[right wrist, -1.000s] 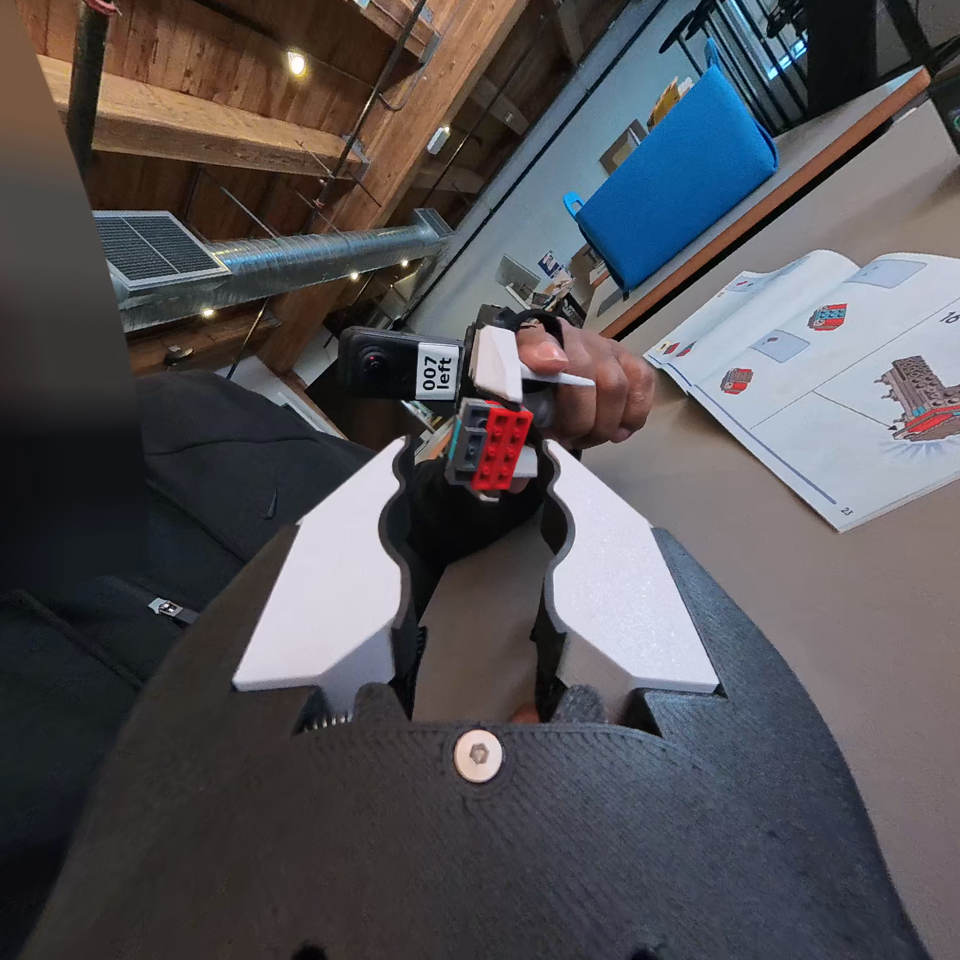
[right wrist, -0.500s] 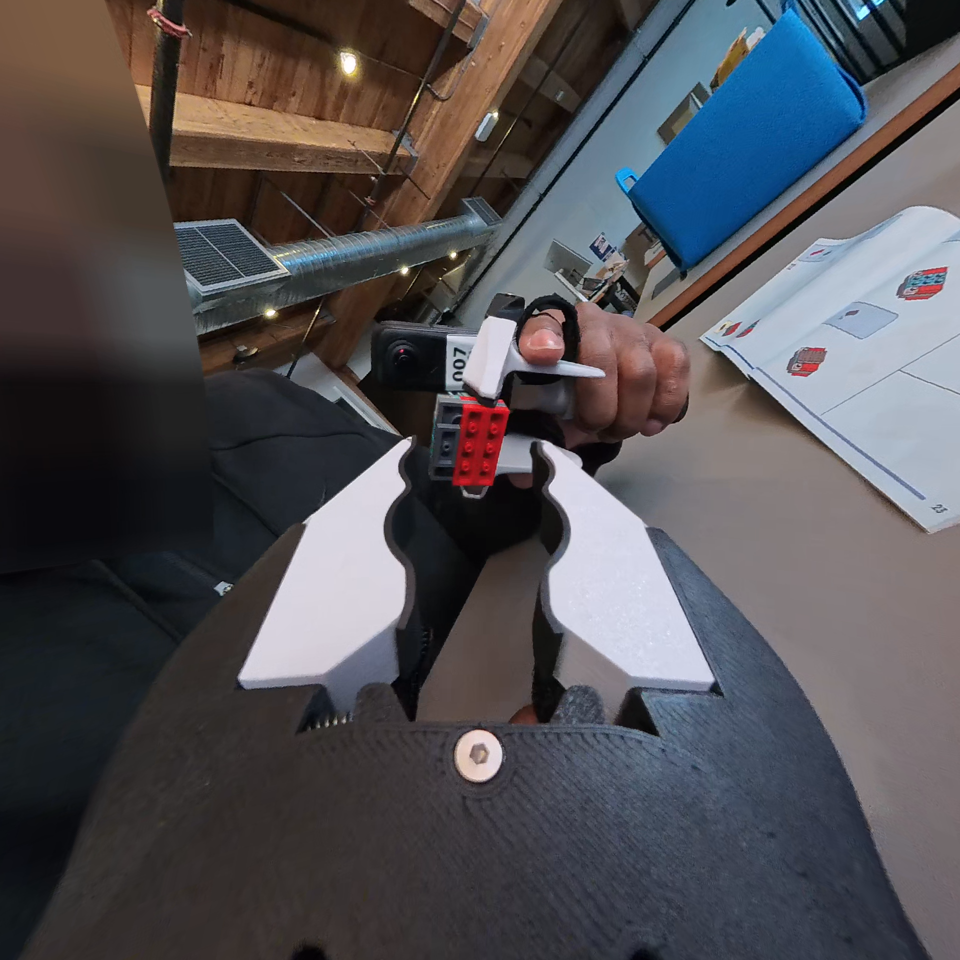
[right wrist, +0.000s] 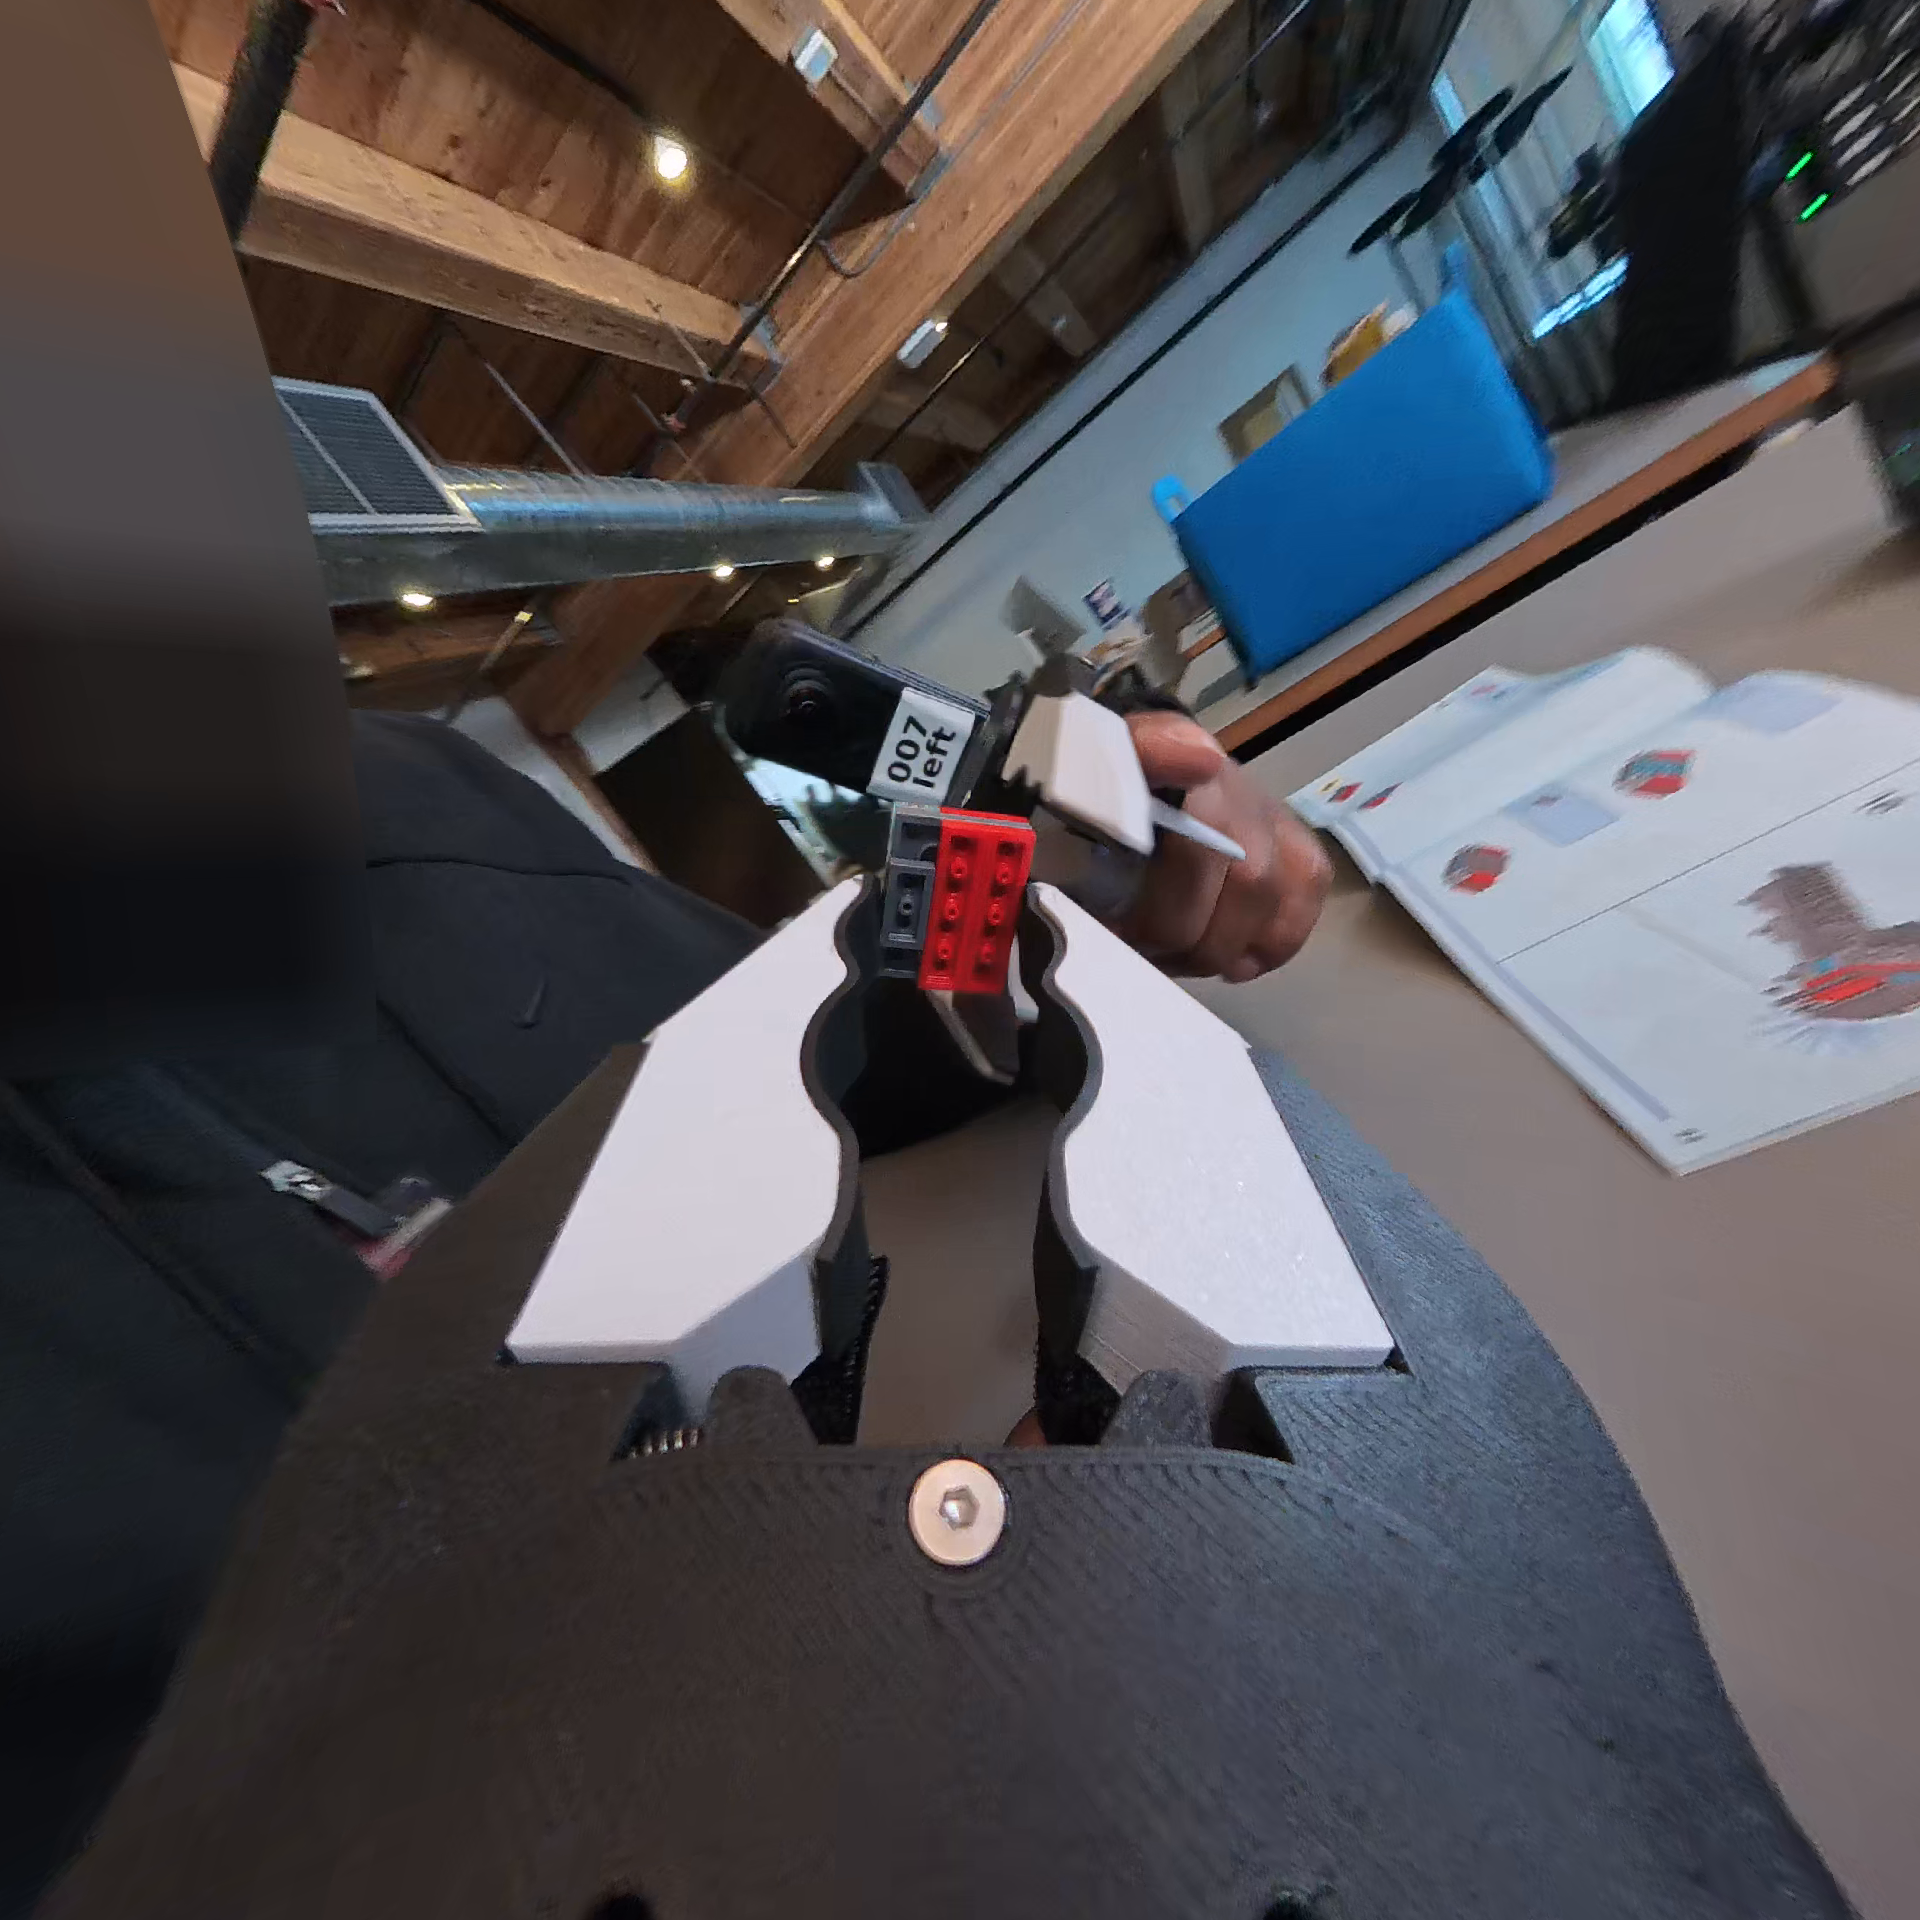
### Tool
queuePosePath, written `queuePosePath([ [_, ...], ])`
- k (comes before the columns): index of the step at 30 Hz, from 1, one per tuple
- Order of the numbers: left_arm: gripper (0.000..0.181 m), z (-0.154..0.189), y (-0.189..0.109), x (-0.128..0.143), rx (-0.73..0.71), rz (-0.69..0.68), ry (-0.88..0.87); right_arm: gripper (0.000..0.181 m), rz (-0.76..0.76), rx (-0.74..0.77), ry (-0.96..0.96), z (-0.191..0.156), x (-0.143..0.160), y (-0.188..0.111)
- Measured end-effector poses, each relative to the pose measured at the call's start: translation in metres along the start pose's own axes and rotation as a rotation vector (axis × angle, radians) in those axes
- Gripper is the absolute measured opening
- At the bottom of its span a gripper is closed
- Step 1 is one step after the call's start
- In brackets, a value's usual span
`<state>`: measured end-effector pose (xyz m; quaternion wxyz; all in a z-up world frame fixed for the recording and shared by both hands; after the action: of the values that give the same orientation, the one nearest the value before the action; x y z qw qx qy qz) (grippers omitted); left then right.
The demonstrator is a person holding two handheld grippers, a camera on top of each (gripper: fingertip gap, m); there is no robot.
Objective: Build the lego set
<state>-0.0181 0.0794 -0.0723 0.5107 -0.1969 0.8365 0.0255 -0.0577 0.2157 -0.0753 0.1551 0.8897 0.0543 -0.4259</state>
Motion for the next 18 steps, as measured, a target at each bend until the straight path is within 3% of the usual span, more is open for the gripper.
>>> queuePosePath([
  [4,0.053,-0.011,-0.007,0.002,0.029,0.024,-0.189,0.025,0.012,0.079,-0.149,-0.003,-0.003,-0.002],
  [8,0.067,-0.032,-0.015,0.008,0.095,0.076,-0.641,0.026,-0.019,0.204,-0.408,-0.008,-0.002,-0.001],
  [12,0.074,-0.047,-0.019,0.018,0.238,0.219,-1.176,0.026,-0.091,0.399,-0.767,-0.012,0.003,0.001],
  [15,0.082,-0.048,-0.015,0.018,0.316,0.267,-1.368,0.026,-0.2,0.514,-0.996,-0.013,0.011,0.005],
  [18,0.077,-0.039,-0.006,0.02,0.359,0.206,-1.428,0.026,-0.228,0.589,-1.144,-0.016,0.012,0.008],
])
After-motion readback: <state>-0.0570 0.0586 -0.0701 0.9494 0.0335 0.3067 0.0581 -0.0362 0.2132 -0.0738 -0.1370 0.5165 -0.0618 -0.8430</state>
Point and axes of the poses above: each gripper's, where its closed fingertips meet, y out along the fingers, x out of its underside, z = x × y across the jaws, the point moved 8 cm from there along -y, back along the fingers, and after that the axes turned 2 degrees about x, right-handed, at the moved point
